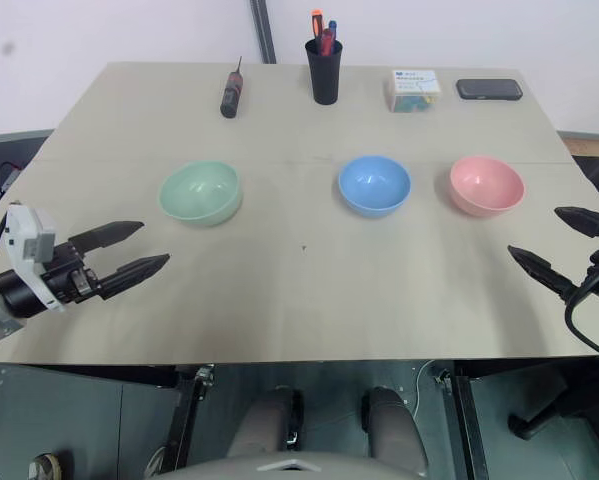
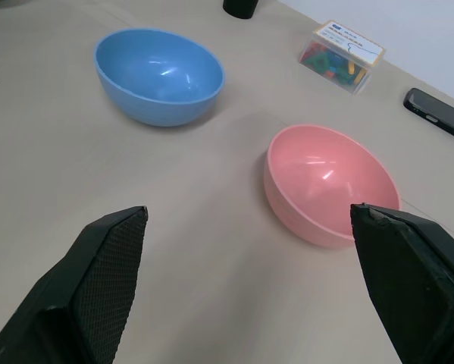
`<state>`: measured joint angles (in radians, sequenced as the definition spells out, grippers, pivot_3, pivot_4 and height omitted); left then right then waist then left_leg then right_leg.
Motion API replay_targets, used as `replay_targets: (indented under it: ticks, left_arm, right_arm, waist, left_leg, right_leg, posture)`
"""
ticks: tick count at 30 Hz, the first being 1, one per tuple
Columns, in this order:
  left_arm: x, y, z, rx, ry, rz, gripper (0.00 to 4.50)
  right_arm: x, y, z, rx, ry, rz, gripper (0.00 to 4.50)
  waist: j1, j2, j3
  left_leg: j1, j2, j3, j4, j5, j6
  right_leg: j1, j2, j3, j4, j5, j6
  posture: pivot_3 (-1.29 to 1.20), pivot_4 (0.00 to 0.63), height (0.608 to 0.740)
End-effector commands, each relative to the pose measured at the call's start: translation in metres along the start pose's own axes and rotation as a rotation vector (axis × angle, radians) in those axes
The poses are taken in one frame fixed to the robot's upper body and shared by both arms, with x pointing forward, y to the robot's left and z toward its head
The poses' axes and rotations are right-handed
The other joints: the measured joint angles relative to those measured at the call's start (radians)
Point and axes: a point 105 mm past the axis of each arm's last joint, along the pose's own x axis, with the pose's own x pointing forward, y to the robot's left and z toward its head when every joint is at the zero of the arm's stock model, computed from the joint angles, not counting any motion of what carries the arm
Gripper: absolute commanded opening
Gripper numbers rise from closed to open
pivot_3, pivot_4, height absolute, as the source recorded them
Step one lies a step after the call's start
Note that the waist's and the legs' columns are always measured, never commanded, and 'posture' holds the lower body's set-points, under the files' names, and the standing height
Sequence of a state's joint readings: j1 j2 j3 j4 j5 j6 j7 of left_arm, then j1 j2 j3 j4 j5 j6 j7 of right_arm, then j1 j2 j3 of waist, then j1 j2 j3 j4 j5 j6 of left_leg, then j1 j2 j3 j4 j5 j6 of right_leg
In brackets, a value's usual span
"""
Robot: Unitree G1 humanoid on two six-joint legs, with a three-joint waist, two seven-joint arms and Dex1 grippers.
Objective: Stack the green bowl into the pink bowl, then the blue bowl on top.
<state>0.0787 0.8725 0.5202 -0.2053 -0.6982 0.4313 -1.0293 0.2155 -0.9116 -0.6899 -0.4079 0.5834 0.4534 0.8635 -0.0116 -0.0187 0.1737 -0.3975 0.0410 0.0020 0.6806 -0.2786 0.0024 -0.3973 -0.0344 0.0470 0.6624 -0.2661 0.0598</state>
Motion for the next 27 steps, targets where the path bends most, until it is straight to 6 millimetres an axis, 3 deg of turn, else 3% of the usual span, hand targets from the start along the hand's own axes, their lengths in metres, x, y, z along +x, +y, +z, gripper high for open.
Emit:
replay_targets:
  ticks: [1, 12, 18, 22, 27]
  left_arm:
    - [0.002, -0.002, 0.014, 0.031, -0.035, -0.011, 4.46]
    - [0.018, -0.004, 0.023, 0.07, -0.056, 0.046, 4.46]
    - [0.036, 0.006, 0.021, 0.185, 0.079, 0.143, 4.46]
    - [0.048, 0.01, 0.025, 0.303, 0.144, 0.16, 4.46]
    - [0.063, -0.026, 0.038, 0.2, 0.006, -0.083, 4.46]
  right_arm:
    - [0.004, 0.0, 0.015, -0.043, -0.038, 0.004, 4.5]
    - [0.033, 0.014, 0.02, -0.049, -0.092, 0.077, 4.5]
    - [0.065, 0.043, 0.017, -0.103, -0.11, 0.175, 4.5]
    - [0.082, 0.068, 0.028, -0.048, -0.21, 0.26, 4.5]
    - [0.096, 0.038, 0.011, -0.106, -0.102, 0.075, 4.5]
  waist:
    - [0.0, 0.0, 0.0]
    - [-0.001, 0.0, 0.0]
    - [0.0, 0.0, 0.0]
    - [-0.001, 0.0, 0.001]
    - [0.001, 0.0, 0.001]
  left_leg:
    - [0.0, 0.0, 0.0, 0.0, 0.0, 0.0]
    - [0.0, 0.0, 0.0, 0.0, 0.0, 0.0]
    - [0.0, 0.0, -0.001, 0.0, 0.0, 0.0]
    - [0.0, 0.0, -0.001, 0.0, 0.0, 0.0]
    - [-0.002, -0.001, -0.001, 0.0, 0.0, 0.0]
  right_leg:
    - [0.0, 0.0, 0.0, 0.0, 0.0, 0.0]
    - [0.0, 0.0, 0.0, 0.0, 0.0, 0.0]
    - [0.0, 0.0, 0.0, 0.001, 0.0, 0.0]
    - [-0.001, 0.0, 0.0, 0.001, 0.0, 0.0]
    - [-0.001, -0.001, 0.0, 0.0, 0.0, 0.0]
  posture:
    - [0.0, 0.15, 0.74]
    - [0.0, 0.15, 0.74]
    - [0.0, 0.15, 0.74]
    - [0.0, 0.15, 0.74]
    - [0.0, 0.15, 0.74]
